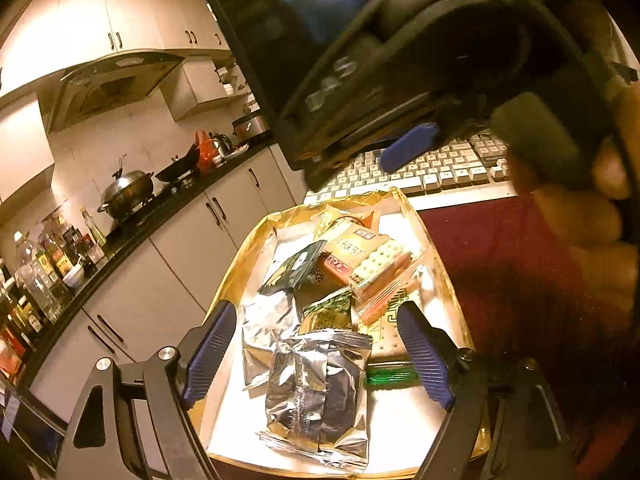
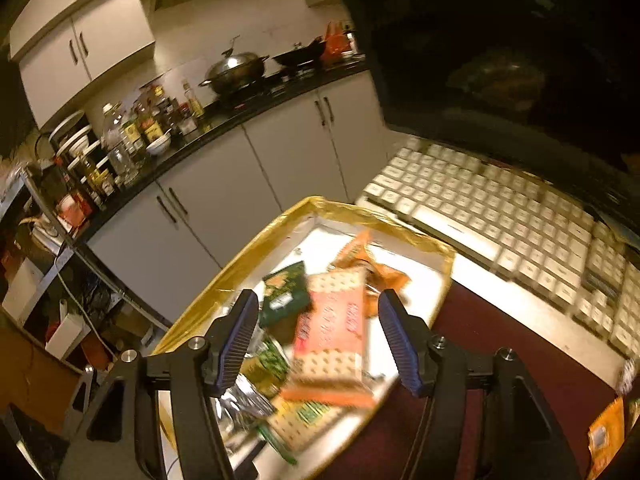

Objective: Organize snacks
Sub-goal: 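Move both tools back to the snack pile beside the keyboard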

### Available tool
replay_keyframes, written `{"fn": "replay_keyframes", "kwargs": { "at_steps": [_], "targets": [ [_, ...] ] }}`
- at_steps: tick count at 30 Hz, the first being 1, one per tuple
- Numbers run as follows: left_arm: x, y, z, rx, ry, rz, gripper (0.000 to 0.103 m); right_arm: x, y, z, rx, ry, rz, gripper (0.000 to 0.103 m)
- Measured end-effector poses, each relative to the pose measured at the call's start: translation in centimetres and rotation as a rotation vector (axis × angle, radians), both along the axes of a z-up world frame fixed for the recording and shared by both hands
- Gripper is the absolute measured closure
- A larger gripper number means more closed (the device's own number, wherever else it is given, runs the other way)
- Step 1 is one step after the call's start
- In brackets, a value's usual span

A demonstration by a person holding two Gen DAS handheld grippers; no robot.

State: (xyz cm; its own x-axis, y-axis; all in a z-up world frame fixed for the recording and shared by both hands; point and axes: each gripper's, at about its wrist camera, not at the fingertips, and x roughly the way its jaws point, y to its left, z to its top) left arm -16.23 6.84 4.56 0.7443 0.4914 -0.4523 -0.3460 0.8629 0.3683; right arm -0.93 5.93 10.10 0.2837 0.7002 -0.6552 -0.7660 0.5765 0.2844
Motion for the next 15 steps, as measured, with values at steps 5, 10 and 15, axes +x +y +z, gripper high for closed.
{"fn": "replay_keyframes", "kwargs": {
  "at_steps": [5, 10, 15],
  "targets": [
    [0.3, -0.9, 0.2, 0.022, 0.006, -0.001, 0.014, 0.2, -4.0, 0.1, 0.022, 0.028, -0.073, 0.037],
    [0.9, -2.2, 0.9, 0.042, 0.004, -0.020, 0.014, 0.5, -8.8, 0.4, 0.056, 0.050, -0.160, 0.037],
    [1.5, -3.9, 1.6, 0.024, 0.008, -0.072, 0.013, 1.2, -14.3, 0.5, 0.105, 0.078, -0.266, 0.037]
  ]
}}
